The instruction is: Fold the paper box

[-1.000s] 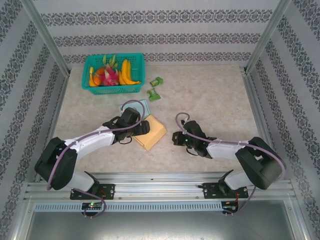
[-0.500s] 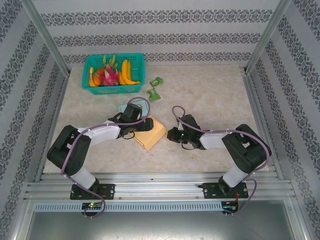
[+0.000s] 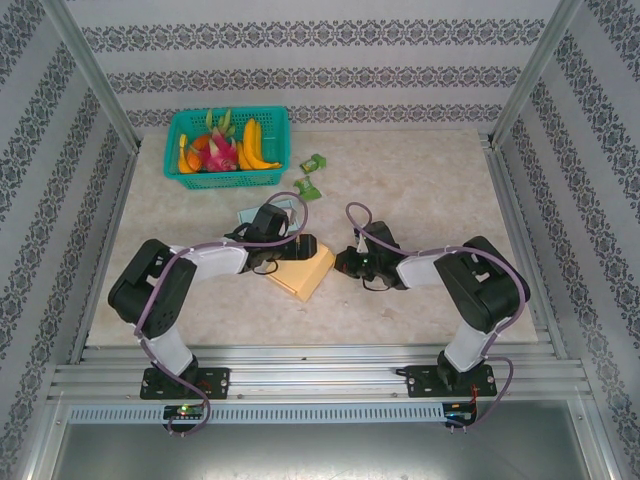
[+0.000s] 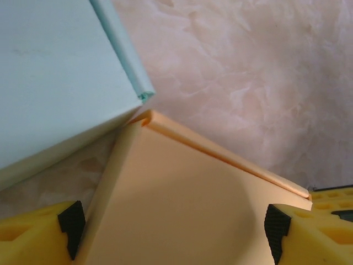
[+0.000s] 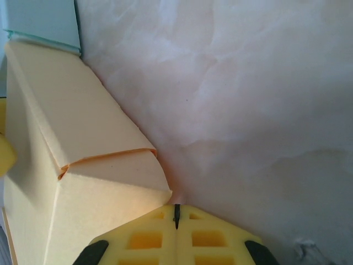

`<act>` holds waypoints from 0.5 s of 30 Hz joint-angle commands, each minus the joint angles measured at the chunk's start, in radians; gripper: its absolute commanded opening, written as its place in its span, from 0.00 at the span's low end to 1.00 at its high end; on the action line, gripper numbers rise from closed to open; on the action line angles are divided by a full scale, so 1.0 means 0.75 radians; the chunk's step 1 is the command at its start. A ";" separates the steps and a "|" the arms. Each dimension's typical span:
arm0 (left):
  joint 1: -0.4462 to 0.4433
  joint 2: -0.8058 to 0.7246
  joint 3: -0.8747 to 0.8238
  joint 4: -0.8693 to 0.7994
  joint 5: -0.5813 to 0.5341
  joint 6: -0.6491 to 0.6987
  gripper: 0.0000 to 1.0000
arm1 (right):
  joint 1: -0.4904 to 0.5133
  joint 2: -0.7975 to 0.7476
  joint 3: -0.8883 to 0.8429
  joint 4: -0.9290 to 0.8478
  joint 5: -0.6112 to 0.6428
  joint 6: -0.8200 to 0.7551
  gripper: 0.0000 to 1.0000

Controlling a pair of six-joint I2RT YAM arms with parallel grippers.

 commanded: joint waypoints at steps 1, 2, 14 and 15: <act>-0.015 0.047 0.009 0.123 0.133 -0.037 0.86 | -0.018 0.049 0.042 0.023 -0.023 0.005 0.00; -0.022 0.062 0.002 0.151 0.164 -0.055 0.85 | -0.020 0.060 0.048 0.024 -0.028 0.003 0.00; -0.247 0.096 0.005 0.272 0.292 -0.193 0.84 | -0.028 0.141 0.082 0.121 -0.087 0.019 0.00; -0.245 0.082 0.001 0.257 0.262 -0.202 0.84 | -0.030 0.131 0.072 0.125 -0.079 0.022 0.00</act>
